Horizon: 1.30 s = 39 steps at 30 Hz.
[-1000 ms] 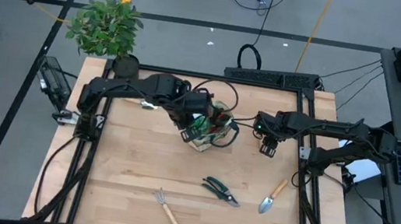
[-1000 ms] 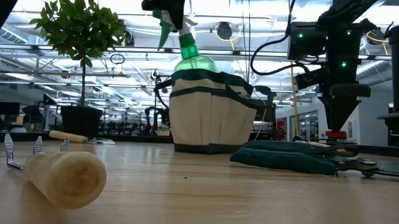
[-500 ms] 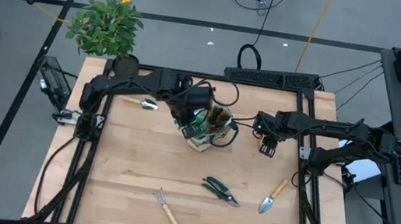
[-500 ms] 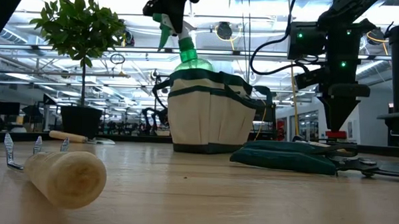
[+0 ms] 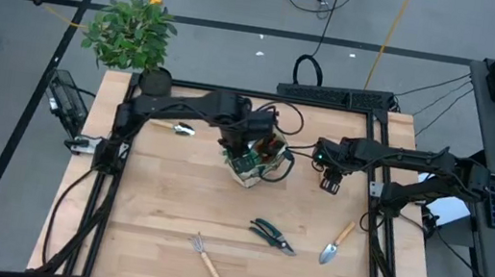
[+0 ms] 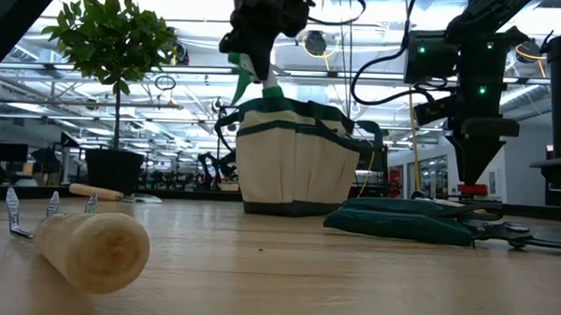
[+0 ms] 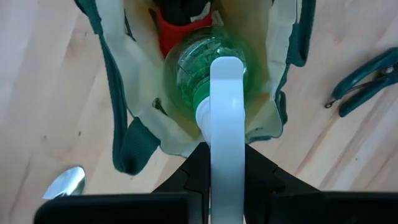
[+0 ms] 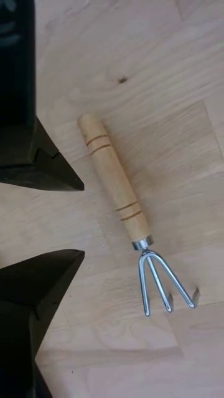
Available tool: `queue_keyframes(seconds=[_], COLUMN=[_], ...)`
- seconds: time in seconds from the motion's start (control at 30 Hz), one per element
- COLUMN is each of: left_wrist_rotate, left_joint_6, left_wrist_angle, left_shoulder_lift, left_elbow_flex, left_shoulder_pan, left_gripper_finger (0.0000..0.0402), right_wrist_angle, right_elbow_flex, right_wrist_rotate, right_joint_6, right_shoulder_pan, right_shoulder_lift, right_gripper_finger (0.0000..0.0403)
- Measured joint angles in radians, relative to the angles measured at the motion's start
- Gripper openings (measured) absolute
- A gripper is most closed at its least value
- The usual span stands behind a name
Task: Pick & Place Garden tools in Gardening bag
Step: Put the green spray bottle into the light brown gardening bag, then put the left light brown trowel into the light brown gardening bag
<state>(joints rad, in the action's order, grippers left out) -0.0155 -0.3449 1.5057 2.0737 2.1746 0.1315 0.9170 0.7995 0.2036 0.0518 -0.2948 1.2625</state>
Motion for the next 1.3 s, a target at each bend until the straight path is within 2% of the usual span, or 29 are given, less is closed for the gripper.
queue_keyframes(seconds=[0.27,0.53,1.03,1.3], left_wrist_rotate=[-0.013,-0.013,-0.062,0.047], left_joint_6=[0.0,-0.003,-0.005,-0.112], left_wrist_angle=[-0.04,-0.042,0.014,0.067], left_shoulder_lift=[0.003,0.003,-0.031,-0.15], left_elbow_flex=[0.0,0.0,0.027,0.035], left_shoulder_pan=[0.005,0.005,0.008,0.007], left_gripper_finger=[0.0055,0.0119,0.0203,0.0207], right_wrist_angle=[0.0,0.0,0.0,0.0], right_elbow_flex=[0.0,0.0,0.0,0.0], right_wrist_rotate=[0.0,0.0,0.0,0.0], right_joint_6=[0.0,0.0,0.0,0.0], right_shoulder_pan=[0.0,0.0,0.0,0.0], right_shoulder_lift=[0.0,0.0,0.0,0.0], right_gripper_finger=[0.0157,0.0157,0.0157,0.0157])
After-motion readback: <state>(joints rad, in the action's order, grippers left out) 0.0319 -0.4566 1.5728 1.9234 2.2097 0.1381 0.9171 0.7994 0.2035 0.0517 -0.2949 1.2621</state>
